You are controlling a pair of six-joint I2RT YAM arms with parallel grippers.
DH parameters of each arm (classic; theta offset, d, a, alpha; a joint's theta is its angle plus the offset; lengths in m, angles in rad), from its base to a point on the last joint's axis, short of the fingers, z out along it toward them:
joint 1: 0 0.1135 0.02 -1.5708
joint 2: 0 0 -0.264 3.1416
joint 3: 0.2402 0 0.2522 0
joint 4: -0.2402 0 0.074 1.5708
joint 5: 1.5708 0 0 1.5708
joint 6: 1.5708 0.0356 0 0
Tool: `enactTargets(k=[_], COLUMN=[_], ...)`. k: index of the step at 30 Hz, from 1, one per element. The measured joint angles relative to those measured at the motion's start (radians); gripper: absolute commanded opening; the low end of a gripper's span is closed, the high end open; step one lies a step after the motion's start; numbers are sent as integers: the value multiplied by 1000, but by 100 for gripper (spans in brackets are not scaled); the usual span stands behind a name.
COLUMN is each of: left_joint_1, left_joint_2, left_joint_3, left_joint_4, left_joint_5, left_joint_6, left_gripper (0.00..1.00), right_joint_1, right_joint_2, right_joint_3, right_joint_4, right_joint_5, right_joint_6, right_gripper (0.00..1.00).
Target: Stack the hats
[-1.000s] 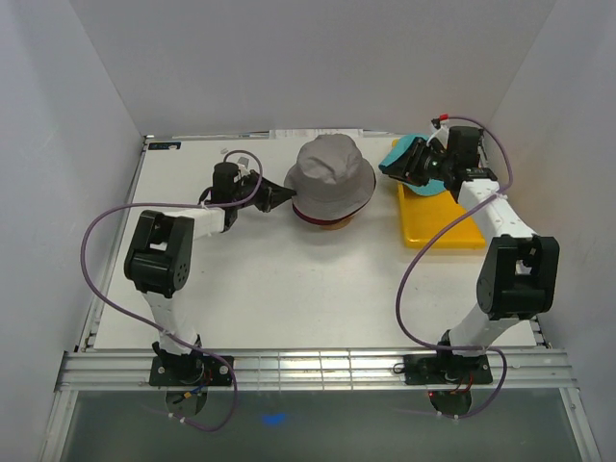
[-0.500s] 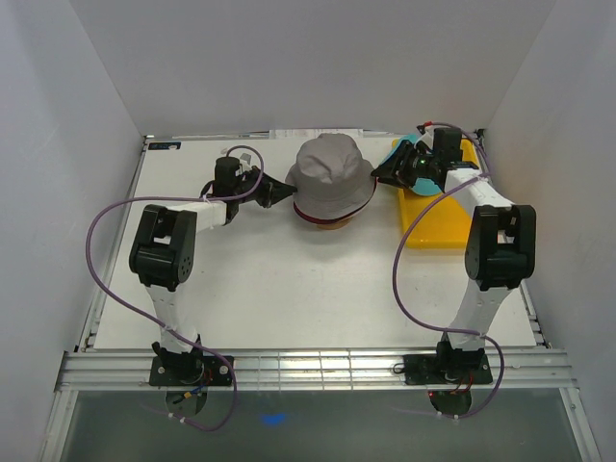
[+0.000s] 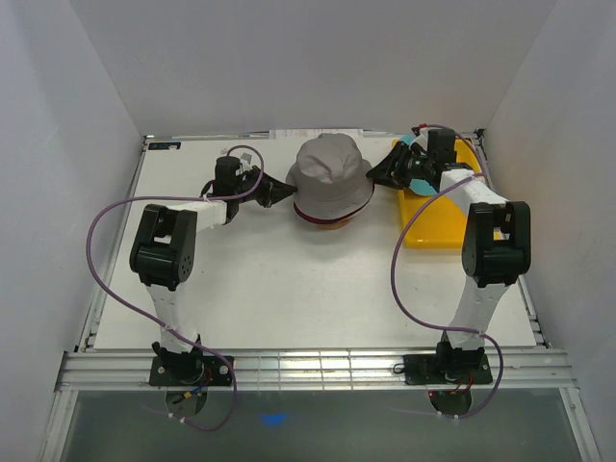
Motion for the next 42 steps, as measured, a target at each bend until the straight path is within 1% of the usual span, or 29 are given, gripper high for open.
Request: enactTargets(k=[9, 12, 13, 17, 18, 23, 25, 26, 29, 30, 32, 33, 36, 39, 42], left_joint_1=[0, 0, 0, 0, 0, 0, 0, 1, 1, 2, 2, 2, 2, 3, 5], left_joint_2=[1, 1, 1, 1, 1, 1, 1, 1, 1, 1, 1, 1, 1, 1, 1], left_joint_3=[0, 0, 0, 0, 0, 0, -1, -2, -6, -8, -13, -15, -17, -17, -17], left_joint_4=[0, 0, 0, 0, 0, 0, 1, 2, 5, 6, 9, 10, 12, 13, 12], left_joint_5=[2, 2, 2, 2, 2, 2, 2, 2, 3, 3, 3, 4, 5, 6, 8], left_joint_6=[0, 0, 0, 0, 0, 4, 5, 6, 11, 13, 15, 16, 17, 21, 24], left_gripper=[0, 0, 0, 0, 0, 0, 0, 0, 0, 0, 0, 0, 0, 0, 0], right_joint_1=[2, 2, 2, 2, 1, -2, -4, -4, -6, -6, -10, -11, -15, -18, -18], right_joint_2=[7, 7, 7, 7, 7, 6, 5, 3, -7, -12, -19, -22, -24, -27, -36], right_joint_3=[-39, -64, -73, -113, -119, -156, -176, -184, -208, -214, -226, -232, -247, -263, -274], right_joint_4=[78, 128, 146, 220, 232, 284, 307, 314, 333, 339, 346, 352, 366, 383, 392], right_joint_5=[-17, -27, -31, -42, -42, -40, -41, -40, -37, -34, -33, -34, -32, -32, -32], right_joint_6=[48, 75, 89, 138, 146, 181, 194, 199, 208, 209, 212, 215, 225, 234, 248], right_gripper=[45, 42, 38, 31, 28, 17, 9, 8, 8, 11, 18, 25, 33, 38, 38])
